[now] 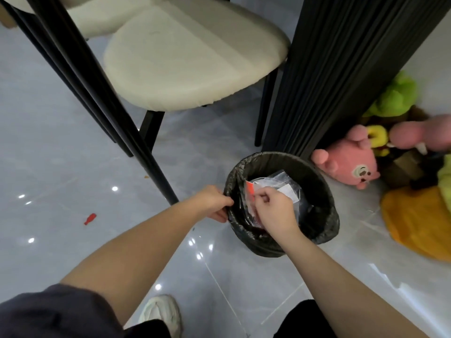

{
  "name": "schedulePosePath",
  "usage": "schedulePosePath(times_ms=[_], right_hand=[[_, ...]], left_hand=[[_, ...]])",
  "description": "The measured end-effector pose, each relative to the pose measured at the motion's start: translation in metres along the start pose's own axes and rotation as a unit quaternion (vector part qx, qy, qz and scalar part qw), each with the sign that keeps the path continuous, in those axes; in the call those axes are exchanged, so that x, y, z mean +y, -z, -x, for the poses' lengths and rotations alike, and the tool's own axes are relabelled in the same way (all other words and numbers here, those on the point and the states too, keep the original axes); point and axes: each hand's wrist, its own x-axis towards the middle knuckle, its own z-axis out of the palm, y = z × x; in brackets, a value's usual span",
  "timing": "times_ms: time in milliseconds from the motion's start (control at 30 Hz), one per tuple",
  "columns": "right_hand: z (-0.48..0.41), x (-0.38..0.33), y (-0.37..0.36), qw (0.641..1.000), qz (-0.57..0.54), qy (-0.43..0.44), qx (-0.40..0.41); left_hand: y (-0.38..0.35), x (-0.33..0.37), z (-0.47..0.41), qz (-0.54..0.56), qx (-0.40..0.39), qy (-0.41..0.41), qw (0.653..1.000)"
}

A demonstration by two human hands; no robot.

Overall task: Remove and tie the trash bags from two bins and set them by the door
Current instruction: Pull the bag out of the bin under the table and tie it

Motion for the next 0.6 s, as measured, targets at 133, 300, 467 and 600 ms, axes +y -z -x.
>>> schedulePosePath(times_ms=[133, 300, 467, 600], right_hand=[[0.004, -0.001, 0.000, 0.997, -0.072, -0.010, 0.021], [0.009, 0.010, 0.011, 0.996, -0.062, 0.008, 0.063], [0.010, 0.031, 0.028, 0.987, 0.061, 0.043, 0.143], [0.010, 0.047, 0.037, 0.981, 0.083, 0.002, 0.173]], left_hand=[[0.016, -0.016, -0.006, 0.074, 0.026, 0.019, 0.997], [0.004, -0.036, -0.026, 0.083, 0.086, 0.044, 0.992], [-0.018, -0.038, -0.032, 0.127, 0.032, 0.059, 0.990], [-0.020, -0.034, -0.030, 0.138, 0.036, 0.054, 0.988]])
